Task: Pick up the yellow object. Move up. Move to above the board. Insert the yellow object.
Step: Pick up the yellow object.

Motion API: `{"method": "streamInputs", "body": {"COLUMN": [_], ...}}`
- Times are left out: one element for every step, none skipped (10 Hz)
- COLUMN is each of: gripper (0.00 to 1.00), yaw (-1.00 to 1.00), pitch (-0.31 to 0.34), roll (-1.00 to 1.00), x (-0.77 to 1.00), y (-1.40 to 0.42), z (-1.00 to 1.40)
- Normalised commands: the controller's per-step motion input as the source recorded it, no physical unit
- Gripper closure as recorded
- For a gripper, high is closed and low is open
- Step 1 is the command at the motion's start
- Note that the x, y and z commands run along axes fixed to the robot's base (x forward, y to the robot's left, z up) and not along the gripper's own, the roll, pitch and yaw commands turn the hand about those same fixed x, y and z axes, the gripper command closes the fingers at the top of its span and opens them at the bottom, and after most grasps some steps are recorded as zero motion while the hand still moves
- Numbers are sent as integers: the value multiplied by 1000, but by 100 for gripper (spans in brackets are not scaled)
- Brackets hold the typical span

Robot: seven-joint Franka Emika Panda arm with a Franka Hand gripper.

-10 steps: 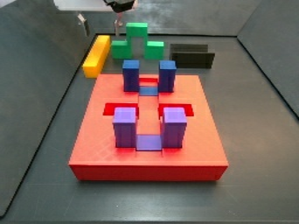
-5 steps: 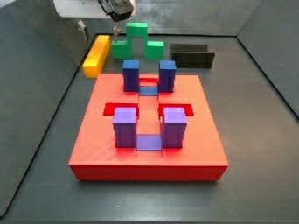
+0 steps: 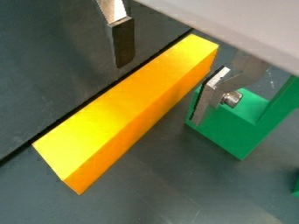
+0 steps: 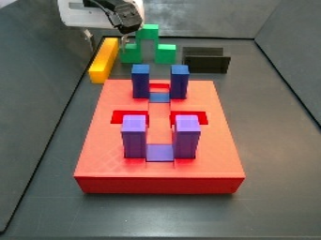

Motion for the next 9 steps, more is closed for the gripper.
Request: {"method": "streamInputs", "body": {"gripper": [0,0,0,0,0,0,0,0,0], "yaw": [0,0,0,0,0,0,0,0,0], "pitch": [-49,-40,-41,-43,-46,-44,-50,-40,-40], "roll": [84,83,107,137,131,129,121,129,134], "x": [0,0,0,14,80,120,100,86,63], "y": [29,0,6,66,60,0,0,0,0], "z": [-140,-109,-146,-183,-189,-203,-183,-177,-180]}}
